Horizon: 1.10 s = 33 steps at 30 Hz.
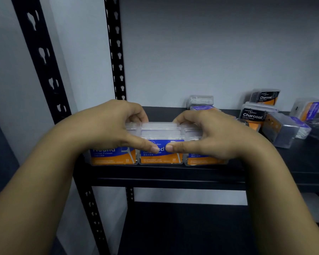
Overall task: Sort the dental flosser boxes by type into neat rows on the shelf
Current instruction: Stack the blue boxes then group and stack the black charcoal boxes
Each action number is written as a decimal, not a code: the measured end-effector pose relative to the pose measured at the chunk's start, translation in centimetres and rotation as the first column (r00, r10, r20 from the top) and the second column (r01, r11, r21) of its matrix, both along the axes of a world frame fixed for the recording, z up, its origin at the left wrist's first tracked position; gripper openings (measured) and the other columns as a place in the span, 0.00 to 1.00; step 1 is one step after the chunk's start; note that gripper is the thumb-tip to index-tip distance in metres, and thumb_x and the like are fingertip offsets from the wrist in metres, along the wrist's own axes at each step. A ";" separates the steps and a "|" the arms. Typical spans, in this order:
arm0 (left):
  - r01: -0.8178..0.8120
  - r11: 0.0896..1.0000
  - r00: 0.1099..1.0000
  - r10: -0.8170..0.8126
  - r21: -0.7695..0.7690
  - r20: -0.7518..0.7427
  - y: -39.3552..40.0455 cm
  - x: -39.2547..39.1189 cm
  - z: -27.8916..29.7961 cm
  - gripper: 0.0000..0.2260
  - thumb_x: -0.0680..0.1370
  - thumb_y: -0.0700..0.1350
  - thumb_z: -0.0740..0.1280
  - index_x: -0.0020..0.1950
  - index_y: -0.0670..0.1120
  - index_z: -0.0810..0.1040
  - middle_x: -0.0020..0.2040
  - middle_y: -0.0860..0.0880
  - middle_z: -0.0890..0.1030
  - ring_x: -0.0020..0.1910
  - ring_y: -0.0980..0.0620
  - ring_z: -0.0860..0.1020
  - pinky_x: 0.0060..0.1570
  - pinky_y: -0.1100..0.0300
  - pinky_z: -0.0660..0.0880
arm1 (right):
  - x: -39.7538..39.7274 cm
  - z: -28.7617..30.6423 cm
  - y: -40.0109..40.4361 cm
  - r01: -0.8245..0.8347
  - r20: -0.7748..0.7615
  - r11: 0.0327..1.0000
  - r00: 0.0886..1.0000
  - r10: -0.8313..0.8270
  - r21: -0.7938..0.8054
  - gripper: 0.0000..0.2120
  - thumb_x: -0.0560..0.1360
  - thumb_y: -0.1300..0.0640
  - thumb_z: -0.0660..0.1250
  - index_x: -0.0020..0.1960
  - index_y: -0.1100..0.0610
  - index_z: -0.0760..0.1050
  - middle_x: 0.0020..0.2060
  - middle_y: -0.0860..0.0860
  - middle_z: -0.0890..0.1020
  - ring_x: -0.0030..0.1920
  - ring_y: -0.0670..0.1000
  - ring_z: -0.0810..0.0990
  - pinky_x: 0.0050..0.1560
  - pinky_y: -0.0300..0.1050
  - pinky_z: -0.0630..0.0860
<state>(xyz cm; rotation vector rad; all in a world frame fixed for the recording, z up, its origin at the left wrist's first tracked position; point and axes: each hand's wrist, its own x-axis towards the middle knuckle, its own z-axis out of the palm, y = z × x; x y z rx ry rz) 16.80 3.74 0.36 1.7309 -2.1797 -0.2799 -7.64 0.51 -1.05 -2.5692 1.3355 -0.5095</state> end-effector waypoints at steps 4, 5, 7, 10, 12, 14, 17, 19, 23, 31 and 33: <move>0.013 1.000 1.000 -0.013 -0.013 -0.018 0.0 0.1 0.0 0.30 0.55 0.70 0.77 0.53 0.59 0.79 0.48 0.61 0.83 0.46 0.63 0.81 0.49 0.57 0.81 | 0.2 0.1 0.1 0.014 0.000 1.000 1.000 -0.014 0.024 0.35 0.60 0.21 0.69 0.60 0.39 0.76 0.51 0.36 0.83 0.51 0.38 0.81 0.54 0.44 0.80; 0.016 1.000 1.000 -0.017 -0.020 -0.012 0.0 0.1 0.0 0.30 0.56 0.69 0.78 0.54 0.59 0.79 0.48 0.61 0.83 0.46 0.63 0.81 0.49 0.58 0.80 | 0.2 0.1 0.1 0.017 0.005 0.999 1.000 -0.017 0.031 0.35 0.59 0.21 0.70 0.60 0.39 0.77 0.51 0.36 0.83 0.51 0.38 0.81 0.54 0.45 0.80; 0.016 0.999 1.000 -0.016 -0.030 -0.010 0.0 0.2 -0.1 0.30 0.56 0.69 0.78 0.54 0.59 0.79 0.48 0.61 0.82 0.45 0.64 0.80 0.49 0.59 0.80 | 0.3 0.2 0.1 0.028 0.008 0.999 1.000 -0.028 0.040 0.35 0.59 0.22 0.71 0.59 0.40 0.77 0.50 0.37 0.83 0.50 0.38 0.81 0.54 0.45 0.81; 0.028 0.999 0.999 -0.029 -0.041 -0.030 0.0 0.3 -0.2 0.30 0.56 0.69 0.78 0.52 0.59 0.79 0.47 0.60 0.83 0.45 0.66 0.80 0.47 0.60 0.80 | 0.4 0.3 0.2 0.041 0.003 0.999 0.999 -0.042 0.033 0.36 0.58 0.21 0.70 0.58 0.40 0.77 0.50 0.37 0.83 0.50 0.39 0.81 0.54 0.45 0.80; 0.030 0.999 0.999 -0.031 -0.042 -0.040 0.1 0.3 -0.3 0.30 0.55 0.70 0.78 0.52 0.59 0.79 0.46 0.60 0.83 0.44 0.66 0.80 0.47 0.59 0.80 | 0.5 0.3 0.3 0.049 -0.001 0.999 0.999 -0.049 0.019 0.38 0.56 0.19 0.68 0.58 0.40 0.78 0.49 0.37 0.83 0.49 0.39 0.81 0.53 0.45 0.80; 0.029 0.999 0.998 -0.031 -0.042 -0.052 0.1 0.4 -0.4 0.31 0.54 0.70 0.77 0.51 0.59 0.79 0.46 0.61 0.83 0.44 0.66 0.80 0.47 0.59 0.81 | 0.6 0.2 0.5 0.058 -0.004 0.998 0.998 -0.058 0.012 0.40 0.55 0.18 0.65 0.58 0.40 0.78 0.49 0.37 0.83 0.49 0.40 0.81 0.53 0.45 0.80; 0.034 0.998 0.998 -0.037 -0.045 -0.058 0.1 0.3 -0.4 0.30 0.54 0.70 0.77 0.52 0.59 0.79 0.46 0.61 0.83 0.44 0.66 0.79 0.47 0.60 0.80 | 0.7 0.3 0.7 0.067 -0.007 0.998 0.998 -0.067 0.009 0.40 0.55 0.18 0.65 0.58 0.40 0.78 0.49 0.37 0.83 0.50 0.40 0.81 0.53 0.44 0.80; 0.038 0.998 0.997 -0.040 -0.047 -0.059 0.1 0.3 -0.4 0.30 0.54 0.69 0.78 0.52 0.59 0.79 0.47 0.60 0.82 0.45 0.67 0.78 0.47 0.61 0.79 | 0.7 0.4 0.9 0.076 -0.012 0.997 0.997 -0.076 0.015 0.38 0.56 0.20 0.67 0.59 0.41 0.78 0.50 0.37 0.82 0.50 0.39 0.80 0.53 0.42 0.79; 0.056 0.998 0.996 -0.058 -0.041 -0.062 0.2 0.4 -0.5 0.30 0.54 0.70 0.77 0.52 0.59 0.79 0.47 0.60 0.82 0.45 0.67 0.78 0.46 0.63 0.78 | 0.8 0.3 1.2 0.094 -0.007 0.996 0.996 -0.094 0.009 0.37 0.57 0.21 0.70 0.58 0.42 0.78 0.50 0.38 0.82 0.49 0.40 0.80 0.49 0.39 0.77; 0.063 0.998 0.996 -0.065 -0.030 -0.060 0.1 0.5 -0.4 0.32 0.53 0.70 0.77 0.53 0.60 0.79 0.47 0.60 0.82 0.45 0.67 0.79 0.45 0.63 0.79 | 0.9 0.1 1.2 0.085 0.028 0.996 0.996 -0.085 0.008 0.35 0.58 0.20 0.68 0.57 0.40 0.79 0.48 0.40 0.85 0.48 0.41 0.82 0.52 0.48 0.81; 0.062 0.998 0.996 -0.064 -0.032 -0.059 0.1 0.5 -0.4 0.31 0.53 0.70 0.77 0.53 0.60 0.79 0.47 0.60 0.82 0.45 0.66 0.79 0.45 0.63 0.79 | 0.8 0.0 1.2 0.083 0.037 0.997 0.996 -0.083 0.002 0.33 0.59 0.20 0.69 0.56 0.40 0.79 0.48 0.41 0.85 0.48 0.41 0.82 0.52 0.49 0.81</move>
